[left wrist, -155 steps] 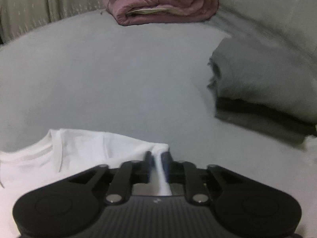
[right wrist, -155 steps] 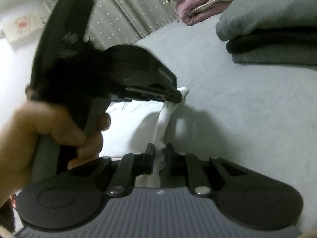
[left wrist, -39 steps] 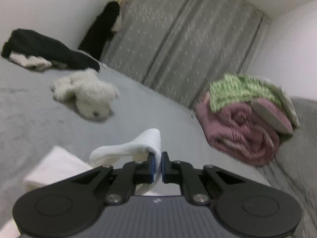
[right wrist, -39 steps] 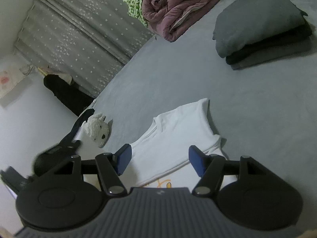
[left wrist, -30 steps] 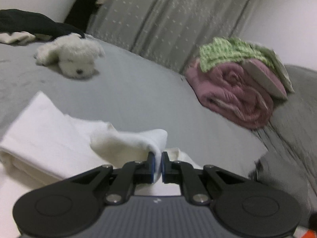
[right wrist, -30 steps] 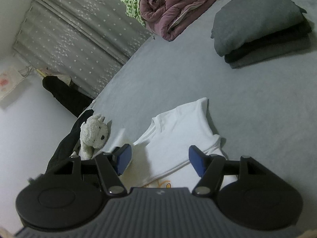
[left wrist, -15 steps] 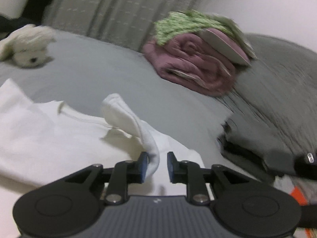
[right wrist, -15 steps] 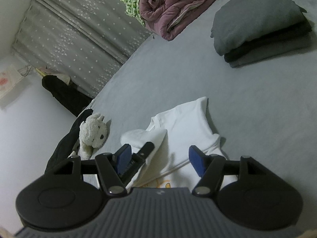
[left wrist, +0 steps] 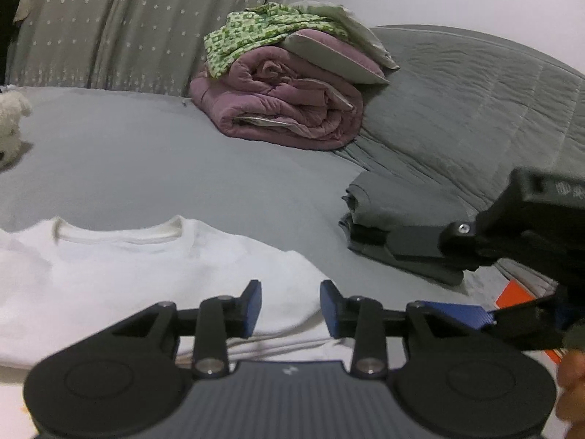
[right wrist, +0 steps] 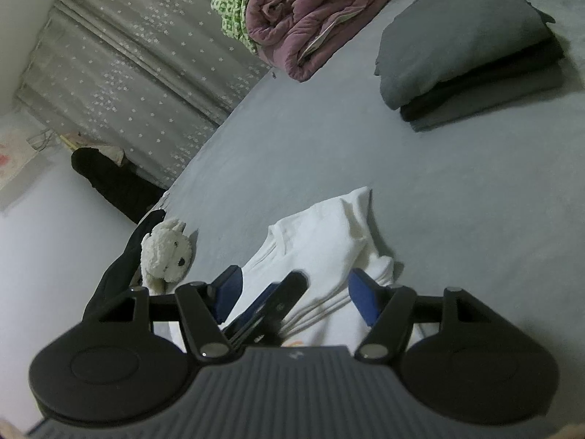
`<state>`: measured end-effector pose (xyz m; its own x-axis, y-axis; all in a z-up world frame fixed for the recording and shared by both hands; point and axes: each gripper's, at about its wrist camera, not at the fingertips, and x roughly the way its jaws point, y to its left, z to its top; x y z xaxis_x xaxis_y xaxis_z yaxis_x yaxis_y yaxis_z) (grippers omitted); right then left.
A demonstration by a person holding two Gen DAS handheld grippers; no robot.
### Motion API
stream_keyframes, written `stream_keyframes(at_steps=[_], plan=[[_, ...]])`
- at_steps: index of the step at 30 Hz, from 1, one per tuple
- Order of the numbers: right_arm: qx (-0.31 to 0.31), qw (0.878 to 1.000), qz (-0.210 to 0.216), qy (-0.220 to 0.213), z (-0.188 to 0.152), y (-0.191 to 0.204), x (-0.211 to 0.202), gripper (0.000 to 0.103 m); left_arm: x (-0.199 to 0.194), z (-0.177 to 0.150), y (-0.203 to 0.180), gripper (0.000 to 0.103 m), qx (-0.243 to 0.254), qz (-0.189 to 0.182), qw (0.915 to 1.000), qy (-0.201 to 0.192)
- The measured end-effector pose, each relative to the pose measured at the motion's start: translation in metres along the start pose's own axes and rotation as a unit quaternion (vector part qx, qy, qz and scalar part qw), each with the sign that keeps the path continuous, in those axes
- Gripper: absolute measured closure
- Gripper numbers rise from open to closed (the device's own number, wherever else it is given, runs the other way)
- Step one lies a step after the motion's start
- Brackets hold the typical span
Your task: Fold clothes
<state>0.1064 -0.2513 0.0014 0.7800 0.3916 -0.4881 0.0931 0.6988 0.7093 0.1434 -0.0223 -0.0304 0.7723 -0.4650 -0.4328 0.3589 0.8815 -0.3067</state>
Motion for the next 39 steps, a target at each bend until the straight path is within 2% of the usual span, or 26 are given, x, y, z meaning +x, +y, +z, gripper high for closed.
stream_keyframes(at_steps=[2,11,13,18,21,25,28,31,32,34,37,39], plan=[[0.004,1.0,-0.004,-0.002,0.002,-0.003,0.002,0.035,-0.005,0.001,0.001,0.067,0.007,-0.005,1.0,0.002],[-0.013,1.0,-0.026,0.008,-0.002,-0.003,0.017,0.035,-0.056,0.019,0.085,0.067,-0.009,0.081,0.9966,-0.011],[-0.021,0.999,-0.025,0.009,-0.004,-0.001,0.019,0.035,-0.067,0.022,0.109,0.067,-0.024,0.105,0.9941,-0.016],[-0.019,1.0,0.008,0.013,-0.008,-0.001,0.03,0.035,-0.086,0.028,0.16,0.07,-0.085,0.13,0.987,-0.039],[-0.042,0.999,0.009,0.015,-0.012,0.007,0.035,0.035,-0.088,0.026,0.184,0.074,-0.12,0.123,0.984,-0.047],[-0.09,0.996,-0.006,0.014,-0.019,0.021,0.041,0.035,-0.087,0.022,0.209,0.074,-0.14,0.129,0.9807,-0.045],[-0.091,0.996,-0.014,0.02,-0.023,0.02,0.05,0.035,-0.081,0.022,0.238,0.074,-0.177,0.122,0.9758,-0.037],[-0.094,0.995,-0.021,0.031,-0.028,0.017,0.057,0.035,-0.074,0.023,0.258,0.074,-0.202,0.087,0.9756,-0.003],[-0.099,0.994,-0.025,0.033,-0.029,0.017,0.058,0.035,-0.074,0.023,0.26,0.071,-0.205,0.076,0.9757,0.004],[-0.108,0.993,-0.029,0.034,-0.031,0.019,0.06,0.035,-0.077,0.023,0.253,0.065,-0.191,0.063,0.9795,-0.008],[-0.117,0.992,-0.031,0.035,-0.032,0.022,0.062,0.035,-0.074,0.023,0.24,0.063,-0.167,0.05,0.9846,-0.01],[-0.124,0.991,-0.033,0.035,-0.033,0.023,0.063,0.035,-0.068,0.023,0.23,0.063,-0.143,0.061,0.9879,-0.003]])
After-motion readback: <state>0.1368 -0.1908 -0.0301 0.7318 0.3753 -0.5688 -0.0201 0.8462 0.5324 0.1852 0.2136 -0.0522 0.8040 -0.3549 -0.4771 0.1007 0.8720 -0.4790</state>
